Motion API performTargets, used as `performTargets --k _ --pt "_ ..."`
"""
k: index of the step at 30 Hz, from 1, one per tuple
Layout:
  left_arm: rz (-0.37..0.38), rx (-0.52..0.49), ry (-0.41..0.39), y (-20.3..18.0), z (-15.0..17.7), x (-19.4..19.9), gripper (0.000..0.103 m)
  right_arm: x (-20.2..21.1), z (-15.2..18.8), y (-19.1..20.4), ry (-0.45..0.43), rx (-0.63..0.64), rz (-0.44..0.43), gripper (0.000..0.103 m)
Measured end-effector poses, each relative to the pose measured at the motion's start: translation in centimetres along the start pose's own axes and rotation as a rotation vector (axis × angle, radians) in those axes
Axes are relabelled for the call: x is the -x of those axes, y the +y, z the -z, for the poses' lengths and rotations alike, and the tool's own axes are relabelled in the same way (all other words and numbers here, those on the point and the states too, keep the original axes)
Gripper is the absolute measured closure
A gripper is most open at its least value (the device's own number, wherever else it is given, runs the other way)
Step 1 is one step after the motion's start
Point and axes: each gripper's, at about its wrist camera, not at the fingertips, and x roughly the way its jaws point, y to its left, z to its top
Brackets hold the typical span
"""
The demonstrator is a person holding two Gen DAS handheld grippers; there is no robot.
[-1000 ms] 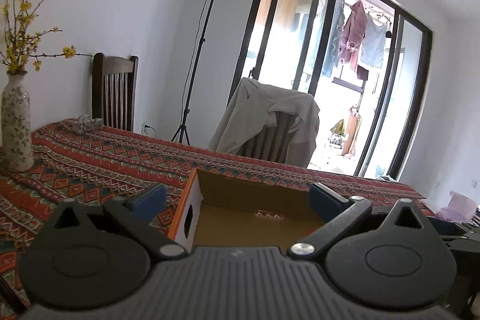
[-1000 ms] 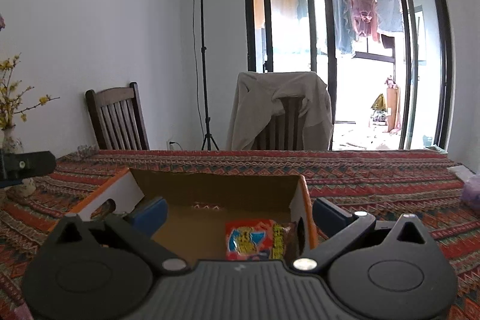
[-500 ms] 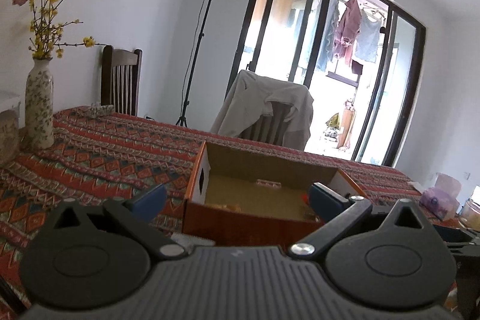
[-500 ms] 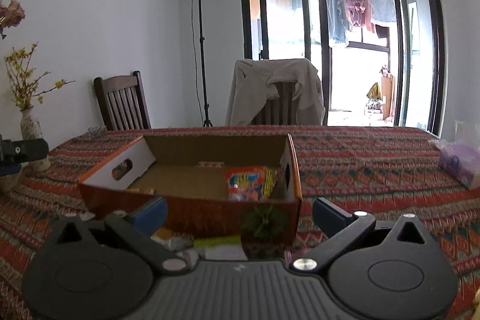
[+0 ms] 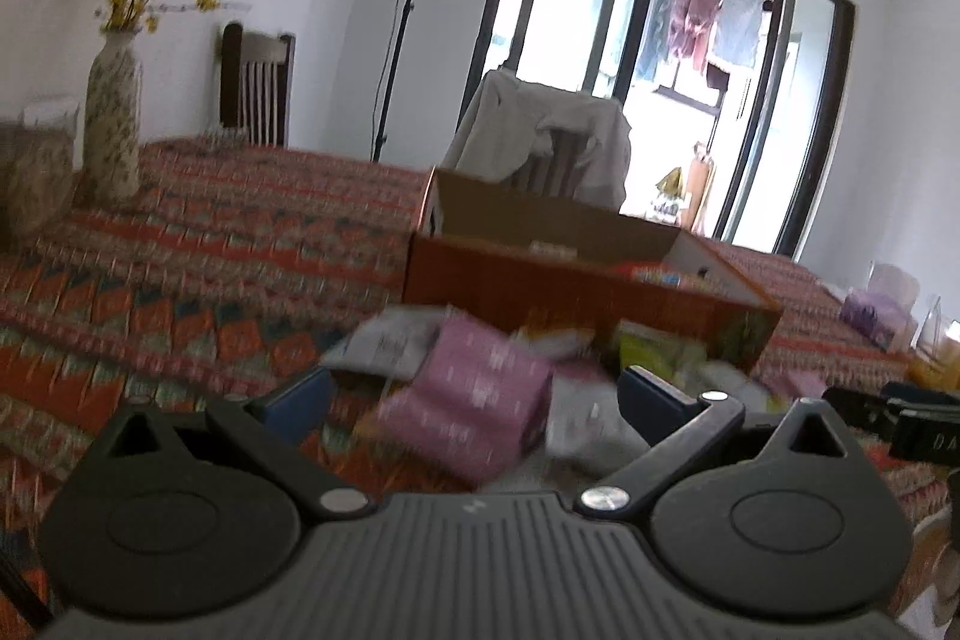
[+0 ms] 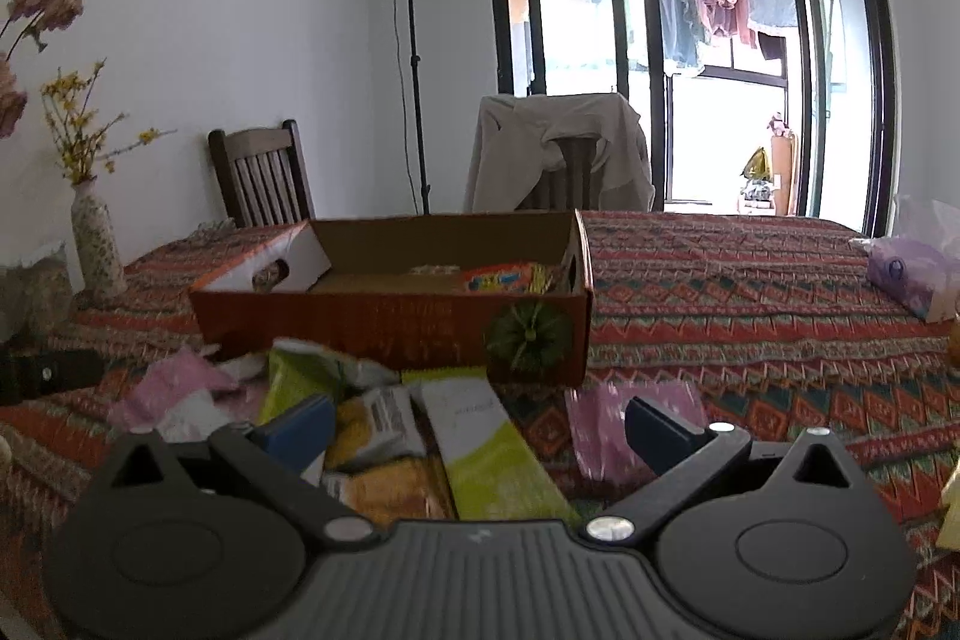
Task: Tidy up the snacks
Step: 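Return to the pile and grasp the pink packet with the left tool while the right grasps the white-green bar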
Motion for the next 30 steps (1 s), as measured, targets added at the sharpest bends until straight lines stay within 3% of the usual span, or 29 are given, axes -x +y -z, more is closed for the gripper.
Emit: performTargets --k 14,22,26,30 --pt "0.008 0.014 0.036 0.5 1.2 -0.4 0.000 -2.1 1.0 -0.1 0.079 0.005 0.031 0.001" --pt "-0.004 0.024 0.038 0.9 1.2 -0.4 0.000 -6.0 -0.9 -0.7 0.183 0.047 0.008 0.040" --pt "-0.012 0.026 0.034 1.0 1.0 -0.2 0.000 -8.5 -1.5 -0.6 0.272 0.085 -0.026 0.044" --pt "-0.016 0.026 0.036 0.9 1.0 -0.2 0.000 -10.4 -1.8 -0.4 0.333 0.108 -0.038 0.054"
